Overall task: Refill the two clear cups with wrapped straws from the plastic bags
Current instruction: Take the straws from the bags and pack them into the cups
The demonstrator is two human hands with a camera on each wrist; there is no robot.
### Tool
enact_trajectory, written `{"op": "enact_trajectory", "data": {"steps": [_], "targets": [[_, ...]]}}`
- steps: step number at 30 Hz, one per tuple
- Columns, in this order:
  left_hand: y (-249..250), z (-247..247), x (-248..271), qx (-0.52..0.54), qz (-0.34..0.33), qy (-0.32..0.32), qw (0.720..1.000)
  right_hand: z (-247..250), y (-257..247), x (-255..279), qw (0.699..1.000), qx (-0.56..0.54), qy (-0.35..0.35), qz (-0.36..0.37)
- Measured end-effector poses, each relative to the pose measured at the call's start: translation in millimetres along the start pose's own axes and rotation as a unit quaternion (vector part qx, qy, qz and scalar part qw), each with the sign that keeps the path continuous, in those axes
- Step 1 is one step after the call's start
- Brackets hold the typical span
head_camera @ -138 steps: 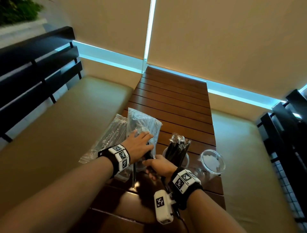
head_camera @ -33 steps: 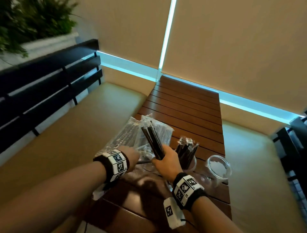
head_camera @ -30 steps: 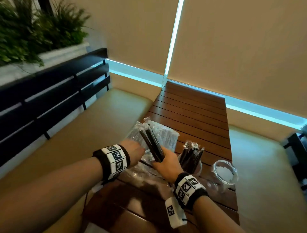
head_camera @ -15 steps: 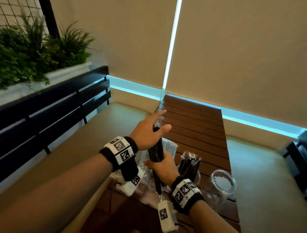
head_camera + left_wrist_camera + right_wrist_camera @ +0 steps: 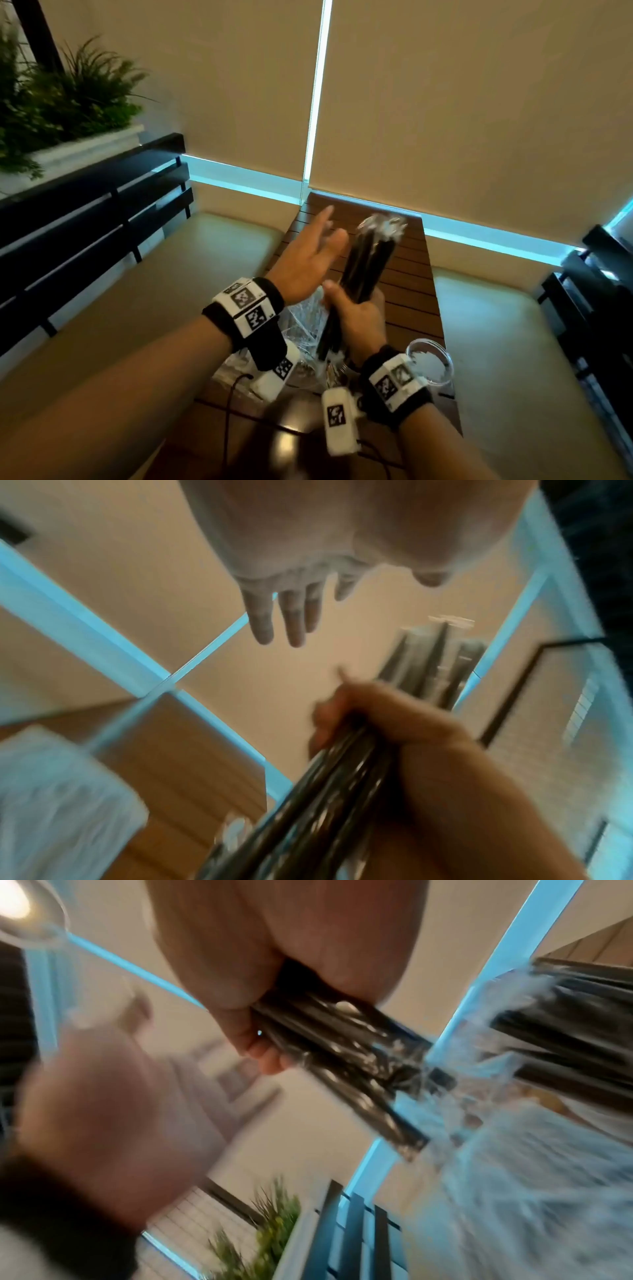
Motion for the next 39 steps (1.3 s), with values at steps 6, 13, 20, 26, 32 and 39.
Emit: {"op": "enact_trajectory", "data": {"steps": [6, 13, 20, 26, 32, 39], "targets": [[-60.6, -41.9, 34.4, 0.280, 0.375, -0.159, 0.869, -10.4, -69.0, -14.1, 0.981, 0.010, -0.001, 0.195], [-38.1, -50.5, 22.1, 0.412, 0.318, -0.101, 0.848, -28.2, -49.6, 1.9, 0.987, 0.018, -0.005, 0.161], [-51.3, -44.8, 19.5, 0.204, 0.314, -0.130, 0.918, 20.4, -32.8, 1.8, 0.990, 0.036, 0.024, 0.136], [-56.9, -62.1, 3.4, -0.172, 0.051, -0.147, 0.973, 94.7, 27.7, 14.6, 0.984, 0.083, 0.157, 0.013], [-80.2, -118.9, 6.8, -0.252, 0.026, -0.255, 0.933, 100.1, 53.3, 9.8, 0.978, 0.019, 0.198, -0.055], [-88.7, -121.1, -3.1, -0.235, 0.003, -0.211, 0.949, 89.3, 87.9, -4.9, 0.976, 0.068, 0.163, -0.124]]}}
Point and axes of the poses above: each hand's wrist, its own x-axis away from the middle knuckle, its own z-axis out of the back of the hand, y = z × x, the point moved 4 cm from there along -x, towards the middle knuckle, and after that the axes turned 5 degrees about -x, right-handed, at the moved point
